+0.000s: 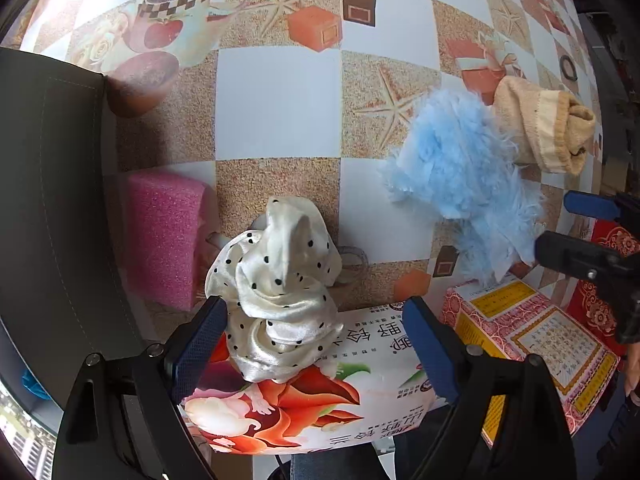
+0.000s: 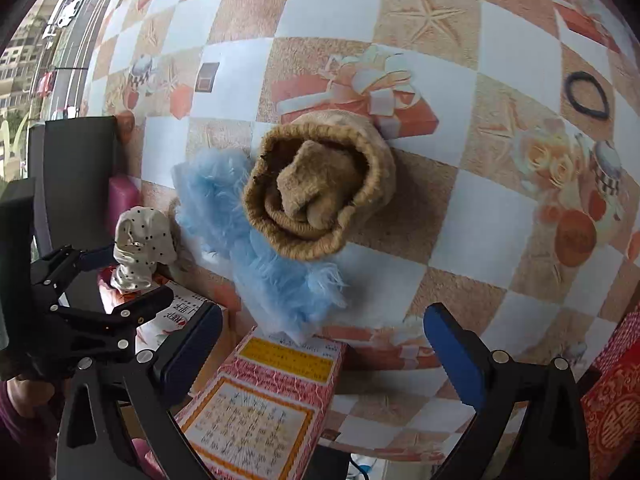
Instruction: Organize soft objects
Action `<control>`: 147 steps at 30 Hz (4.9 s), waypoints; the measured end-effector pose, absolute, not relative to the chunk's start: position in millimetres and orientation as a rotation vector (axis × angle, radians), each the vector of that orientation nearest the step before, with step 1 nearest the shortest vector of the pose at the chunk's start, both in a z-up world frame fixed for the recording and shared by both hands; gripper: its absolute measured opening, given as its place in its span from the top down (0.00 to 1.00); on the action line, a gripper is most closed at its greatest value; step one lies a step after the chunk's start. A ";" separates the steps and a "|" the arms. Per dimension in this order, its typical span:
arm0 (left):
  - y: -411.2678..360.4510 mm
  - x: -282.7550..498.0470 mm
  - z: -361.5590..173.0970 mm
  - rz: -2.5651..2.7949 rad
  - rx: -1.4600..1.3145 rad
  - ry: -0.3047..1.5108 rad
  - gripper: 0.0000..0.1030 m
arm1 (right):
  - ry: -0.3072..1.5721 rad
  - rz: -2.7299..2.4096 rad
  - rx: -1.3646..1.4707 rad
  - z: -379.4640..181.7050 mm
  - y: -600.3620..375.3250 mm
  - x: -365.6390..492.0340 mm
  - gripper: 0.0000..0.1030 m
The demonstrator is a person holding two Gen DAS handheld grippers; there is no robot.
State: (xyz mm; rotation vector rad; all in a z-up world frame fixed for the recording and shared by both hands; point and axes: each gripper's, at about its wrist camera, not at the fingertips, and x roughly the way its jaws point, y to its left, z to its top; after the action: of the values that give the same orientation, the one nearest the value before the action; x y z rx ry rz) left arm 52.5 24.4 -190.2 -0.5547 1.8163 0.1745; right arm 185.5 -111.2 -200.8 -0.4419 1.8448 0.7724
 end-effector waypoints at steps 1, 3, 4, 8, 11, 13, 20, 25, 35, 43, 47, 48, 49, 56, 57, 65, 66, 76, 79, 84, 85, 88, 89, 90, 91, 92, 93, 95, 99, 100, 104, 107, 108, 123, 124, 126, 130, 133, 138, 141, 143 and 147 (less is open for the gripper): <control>24.2 52.9 -194.0 0.176 -0.563 1.829 0.11 | 1.850 0.786 -0.457 -209.8 -106.5 183.3 0.02; 23.7 54.4 -200.6 0.180 -0.581 1.845 0.11 | 1.849 0.787 -0.505 -225.7 -100.2 178.0 0.02; 23.6 55.0 -203.0 0.181 -0.589 1.850 0.11 | 1.826 0.774 -0.532 -230.6 -99.6 176.7 0.00; 20.6 59.9 -210.0 0.163 -0.633 1.853 0.11 | 1.764 0.708 -0.523 -230.8 -115.8 181.0 0.00; 12.2 68.6 -211.0 0.136 -0.621 1.848 0.11 | 1.752 0.583 -0.456 -231.7 -152.0 196.7 0.00; 6.3 75.5 -211.9 0.122 -0.607 1.840 0.11 | 1.760 0.500 -0.387 -234.1 -183.4 208.4 0.00; 1.8 109.8 -190.8 0.108 -0.571 1.701 0.09 | 1.804 0.207 -0.235 -245.2 -308.0 221.7 0.00; 5.4 107.2 -163.9 0.141 -0.449 1.658 0.09 | 1.747 0.336 -0.063 -215.7 -329.8 211.6 0.00; -2.5 78.1 -178.2 0.229 -0.388 1.699 0.09 | 1.609 0.599 -0.353 -216.1 -206.8 205.4 0.00; -8.5 70.1 -202.9 0.275 -0.419 1.692 0.09 | 1.664 0.373 -0.272 -224.1 -292.0 210.8 0.00; -5.4 90.1 -204.5 0.275 -0.411 1.677 0.09 | 1.698 0.295 -0.148 -215.9 -352.8 211.9 0.00; -7.1 92.0 -204.2 0.275 -0.407 1.677 0.09 | 1.692 0.313 -0.099 -210.2 -362.2 208.9 0.00; -7.7 93.7 -205.0 0.276 -0.404 1.676 0.09 | 1.682 0.337 -0.055 -205.1 -372.0 208.0 0.00; -16.8 117.1 -212.5 0.279 -0.390 1.686 0.09 | 1.600 0.409 -0.088 -177.2 -322.7 200.6 0.00; -17.7 119.1 -214.4 0.281 -0.386 1.688 0.09 | 1.593 0.421 -0.136 -179.6 -313.1 200.2 0.00; -27.8 128.0 -229.2 0.283 -0.375 1.692 0.02 | 1.604 0.430 -0.269 -210.9 -281.0 214.7 0.00; -30.4 128.6 -230.9 0.282 -0.372 1.694 0.00 | 1.607 0.426 -0.267 -211.3 -280.3 214.3 0.00; -29.6 129.6 -233.9 0.288 -0.385 1.707 0.00 | 1.571 0.430 -0.288 -231.0 -252.6 213.1 0.00; -24.4 128.9 -233.3 0.300 -0.412 1.712 0.01 | 1.586 0.438 -0.304 -229.4 -249.9 212.7 0.00; -33.1 129.1 -216.3 0.251 -0.329 1.652 0.42 | 1.565 0.477 -0.319 -220.4 -250.6 204.5 0.28; -35.4 130.4 -213.1 0.236 -0.306 1.646 0.63 | 1.559 0.491 -0.311 -217.8 -251.4 203.9 0.40; -36.3 131.8 -208.3 0.217 -0.289 1.640 0.69 | 1.558 0.532 -0.259 -212.8 -252.9 203.1 0.66; -36.2 131.8 -205.2 0.215 -0.283 1.631 0.69 | 1.555 0.538 -0.234 -210.0 -254.2 203.1 0.66; -36.5 132.0 -201.4 0.212 -0.273 1.621 0.69 | 1.545 0.540 -0.214 -206.3 -255.6 202.7 0.66; -36.9 131.7 -196.9 0.209 -0.263 1.612 0.69 | 1.537 0.545 -0.195 -202.7 -256.7 202.0 0.66; -37.3 131.8 -192.3 0.204 -0.257 1.603 0.69 | 1.532 0.551 -0.175 -199.5 -257.8 201.1 0.66; -37.7 132.1 -187.4 0.197 -0.253 1.594 0.69 | 1.529 0.557 -0.155 -196.1 -259.1 199.9 0.66; -38.8 132.9 -176.0 0.185 -0.243 1.570 0.69 | 1.524 0.564 -0.117 -186.7 -262.7 197.0 0.66; -47.9 130.4 -148.8 0.153 -0.236 1.525 0.69 | 1.515 0.560 -0.051 -171.6 -271.5 192.5 0.66; -51.2 131.0 -142.6 0.141 -0.225 1.514 0.69 | 1.513 0.557 -0.037 -167.4 -274.3 192.3 0.66; -70.7 135.2 -120.0 0.086 -0.172 1.475 0.69 | 1.506 0.541 0.007 -153.8 -285.3 192.9 0.66; -88.5 140.2 -103.7 0.047 -0.134 1.450 0.69 | 1.496 0.531 0.026 -141.0 -296.0 193.6 0.66; -91.9 144.3 -100.9 0.033 -0.128 1.446 0.69 | 1.493 0.527 0.032 -137.8 -298.2 192.7 0.66; -193.7 138.1 -44.5 -0.250 0.043 1.339 0.69 | 1.455 0.434 0.088 -102.8 -346.4 172.8 0.66; -200.7 134.5 -42.7 -0.278 0.059 1.335 0.69 | 1.457 0.426 0.090 -102.0 -349.8 170.5 0.66; -212.1 126.5 -39.8 -0.326 0.083 1.329 0.69 | 1.460 0.410 0.092 -100.6 -355.6 165.1 0.66; -230.8 107.1 -35.5 -0.426 0.127 1.327 0.69 | 1.474 0.388 0.081 -99.5 -363.6 151.2 0.66; -240.8 91.3 -33.0 -0.492 0.167 1.321 0.69 | 1.489 0.378 0.060 -100.6 -365.7 139.7 0.66; -251.5 64.3 -29.0 -0.605 0.214 1.318 0.69 | 1.513 0.380 0.025 -102.4 -365.0 116.9 0.66; -253.7 47.8 -26.7 -0.672 0.234 1.310 0.69 | 1.527 0.384 0.010 -103.9 -364.1 104.2 0.66; -253.8 38.7 -26.4 -0.703 0.245 1.307 0.69 | 1.537 0.386 0.002 -104.3 -362.9 95.9 0.66; -247.7 24.2 -27.5 -0.734 0.259 1.313 0.69 | 1.549 0.406 -0.015 -102.9 -356.9 77.7 0.66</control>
State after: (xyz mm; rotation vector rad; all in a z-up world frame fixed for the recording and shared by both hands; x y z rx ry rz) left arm 24.2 -247.7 -27.5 0.2587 1.3127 -0.7344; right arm 77.7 -356.9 -102.9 -0.0150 1.5494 0.4055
